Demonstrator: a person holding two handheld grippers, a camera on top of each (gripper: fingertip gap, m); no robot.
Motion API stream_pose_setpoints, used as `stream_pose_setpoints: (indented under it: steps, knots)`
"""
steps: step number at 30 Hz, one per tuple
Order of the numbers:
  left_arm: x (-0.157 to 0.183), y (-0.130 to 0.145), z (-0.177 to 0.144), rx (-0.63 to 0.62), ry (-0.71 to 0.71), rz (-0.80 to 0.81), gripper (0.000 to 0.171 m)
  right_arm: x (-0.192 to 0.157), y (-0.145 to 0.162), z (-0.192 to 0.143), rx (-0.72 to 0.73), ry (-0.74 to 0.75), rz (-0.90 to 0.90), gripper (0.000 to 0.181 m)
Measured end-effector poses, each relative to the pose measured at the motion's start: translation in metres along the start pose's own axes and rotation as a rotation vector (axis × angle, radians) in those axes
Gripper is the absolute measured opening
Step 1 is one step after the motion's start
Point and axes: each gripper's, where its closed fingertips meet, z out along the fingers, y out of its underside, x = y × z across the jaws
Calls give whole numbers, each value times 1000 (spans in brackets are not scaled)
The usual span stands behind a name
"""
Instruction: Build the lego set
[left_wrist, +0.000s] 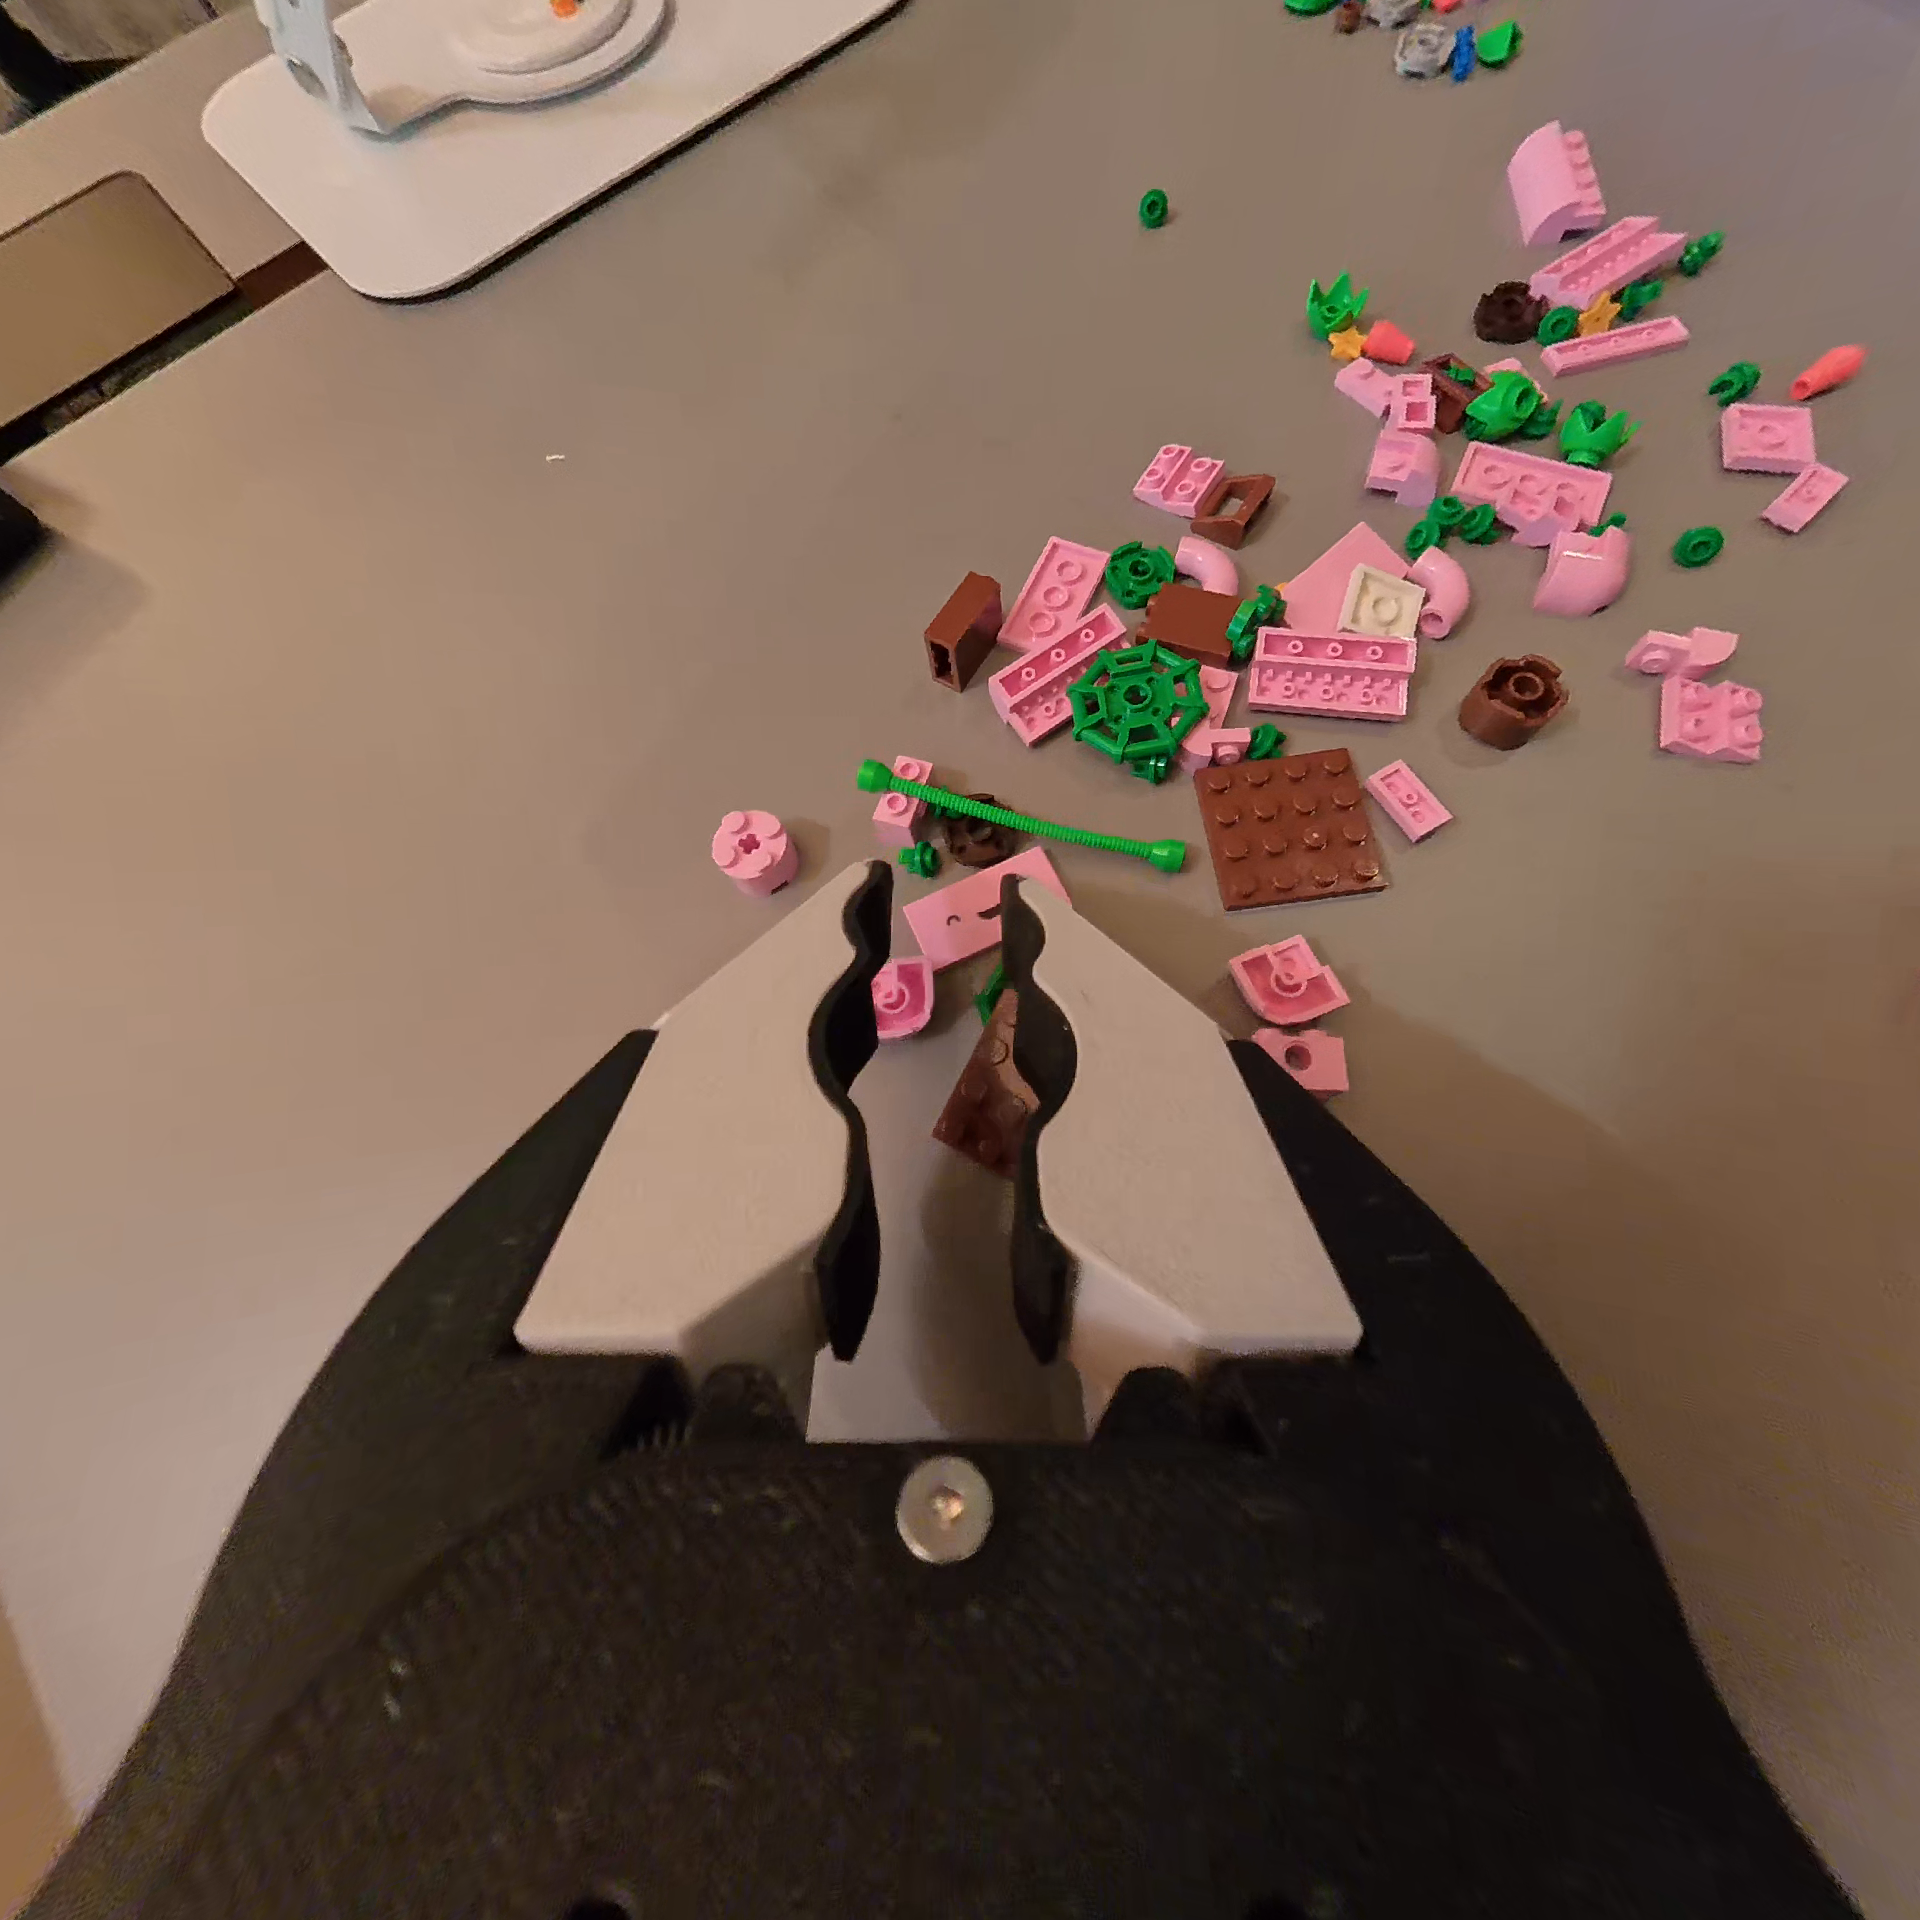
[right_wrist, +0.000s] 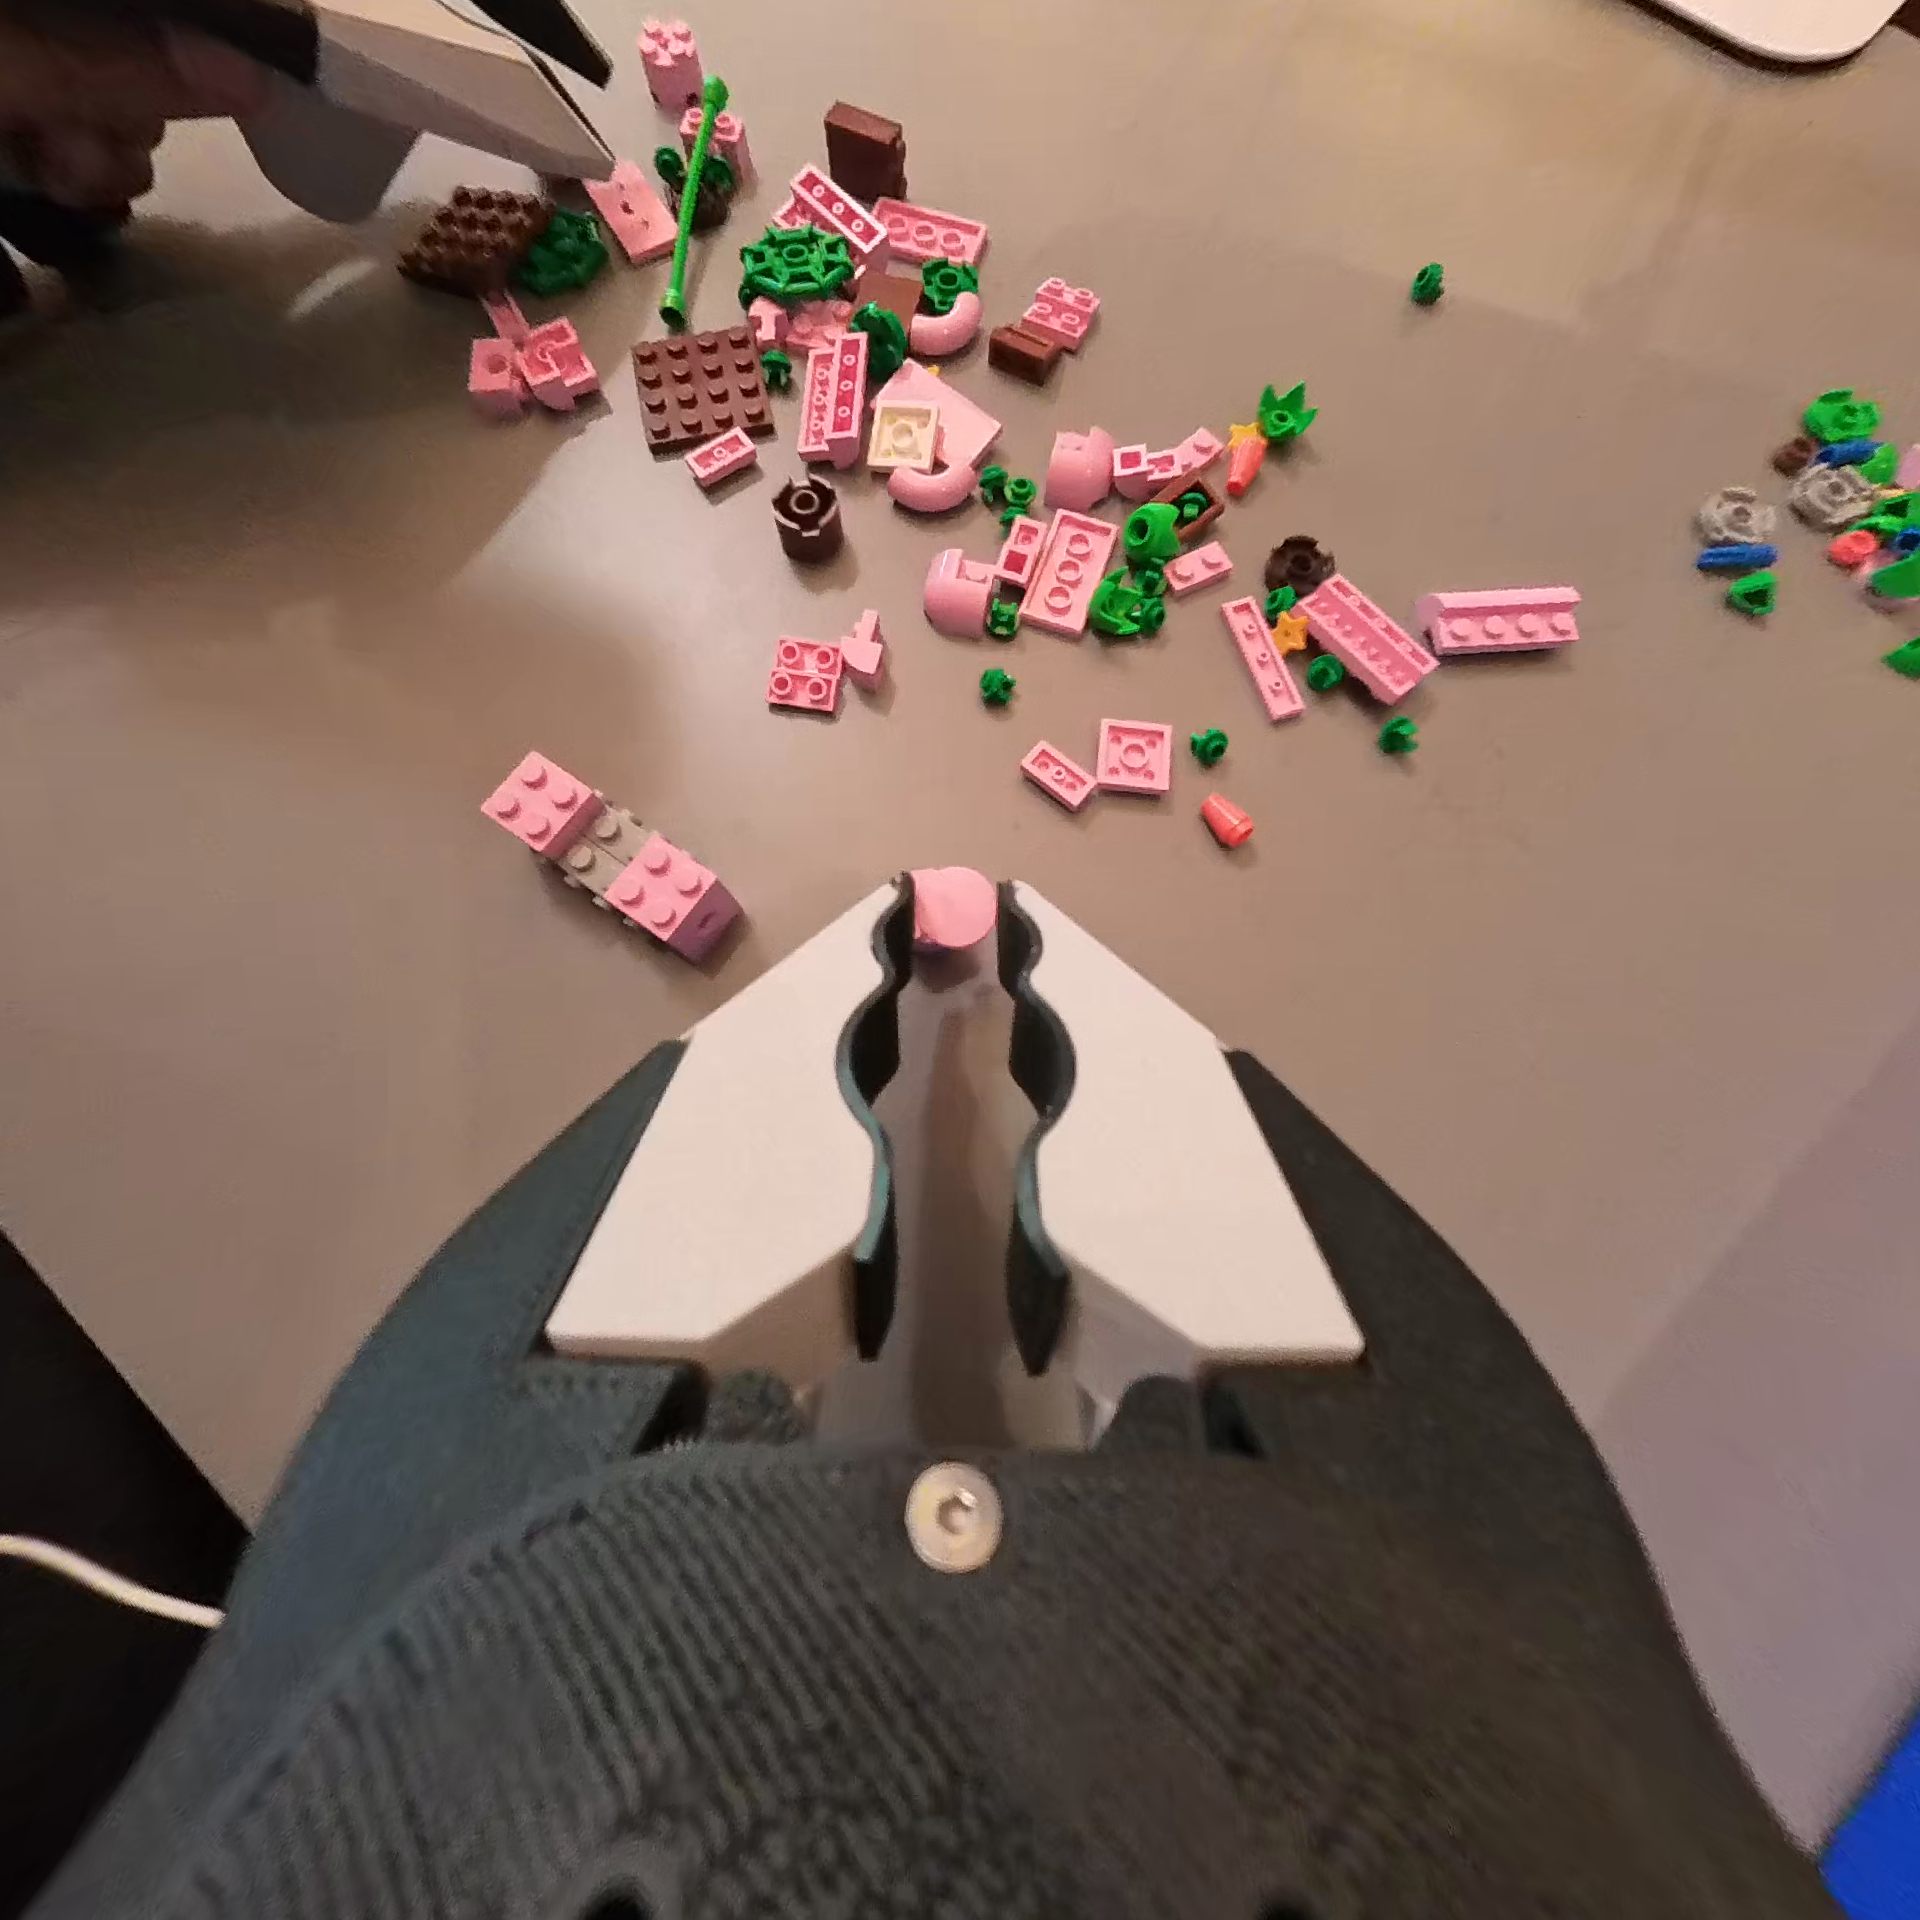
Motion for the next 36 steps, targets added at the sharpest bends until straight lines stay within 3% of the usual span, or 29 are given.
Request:
stream_pose_setpoints:
  steps: [14, 36]
  knots:
    - [-2, 2, -1, -5, -12, 16, 19, -5, 4, 10, -55, 65, -65, 14]
    - [-1, 3, 0, -13, -9, 22, 20, -8, 3, 11, -52, 21, -88, 15]
